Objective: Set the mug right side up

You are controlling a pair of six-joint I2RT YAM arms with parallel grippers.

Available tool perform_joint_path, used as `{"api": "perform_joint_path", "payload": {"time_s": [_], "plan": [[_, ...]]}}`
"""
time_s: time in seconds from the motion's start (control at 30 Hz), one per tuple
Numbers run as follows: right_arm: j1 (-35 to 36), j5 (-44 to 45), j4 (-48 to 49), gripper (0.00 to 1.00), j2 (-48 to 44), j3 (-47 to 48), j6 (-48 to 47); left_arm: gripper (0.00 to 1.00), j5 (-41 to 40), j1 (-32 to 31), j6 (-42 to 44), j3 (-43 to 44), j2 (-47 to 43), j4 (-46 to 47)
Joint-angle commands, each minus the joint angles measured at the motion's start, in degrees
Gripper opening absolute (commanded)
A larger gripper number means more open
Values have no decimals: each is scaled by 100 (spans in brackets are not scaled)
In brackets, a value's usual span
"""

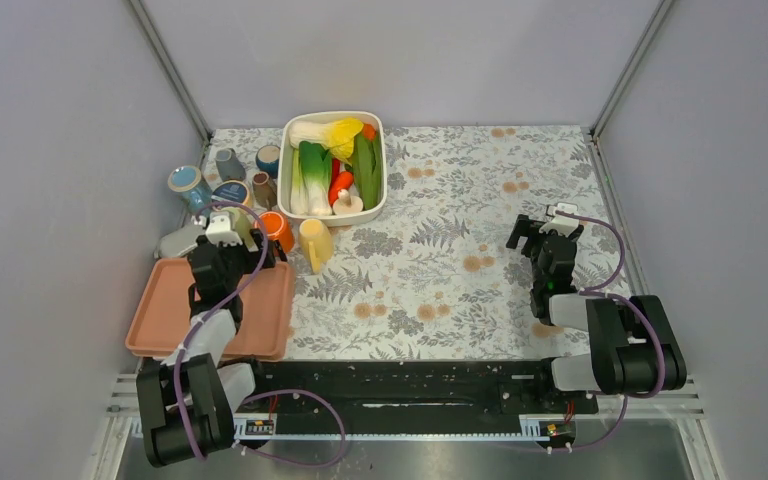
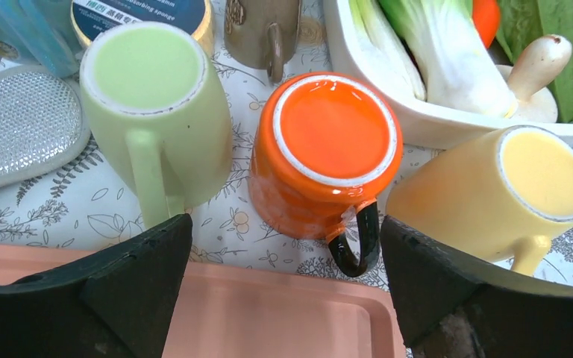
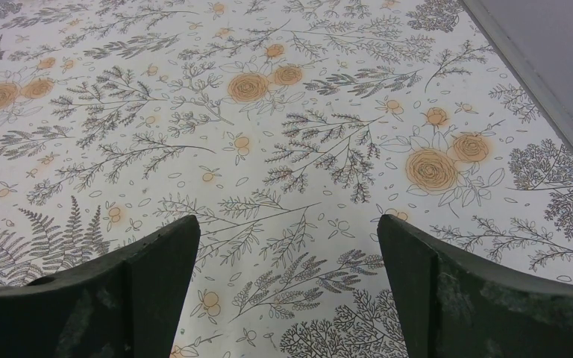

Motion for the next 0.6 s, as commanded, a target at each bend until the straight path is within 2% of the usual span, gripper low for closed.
{"api": "perform_joint_path", "payload": {"time_s": [0.0,0.07,0.17,0.23,0.3,0.4,0.5,0.57], "plan": [[3,-19,231,98,-83,42,-77,99,415,67,83,455,-173,-402],[2,-20,265,98,-98,32,-74,99,1368,138,854,994,-55,-1556],[3,-210,-223,99,-465,150,-135,99,2254,362,1449,1953,351,-3155],[3,-219,-741,99,-831,253,-113,99,2470,608,1616,2618,675,-4143],[-2,-98,-1067,99,-1121,293,-43,99,2234,701,1669,3160,905,-4924],[3,39,-1069,99,-1308,207,15,92,1594,707,1758,3670,1146,-5732],[3,78,-986,99,-1145,255,0,83,1129,702,1968,3731,1252,-5981],[-2,44,-1123,99,-990,417,-31,81,902,657,2173,3735,1305,-6101]]}}
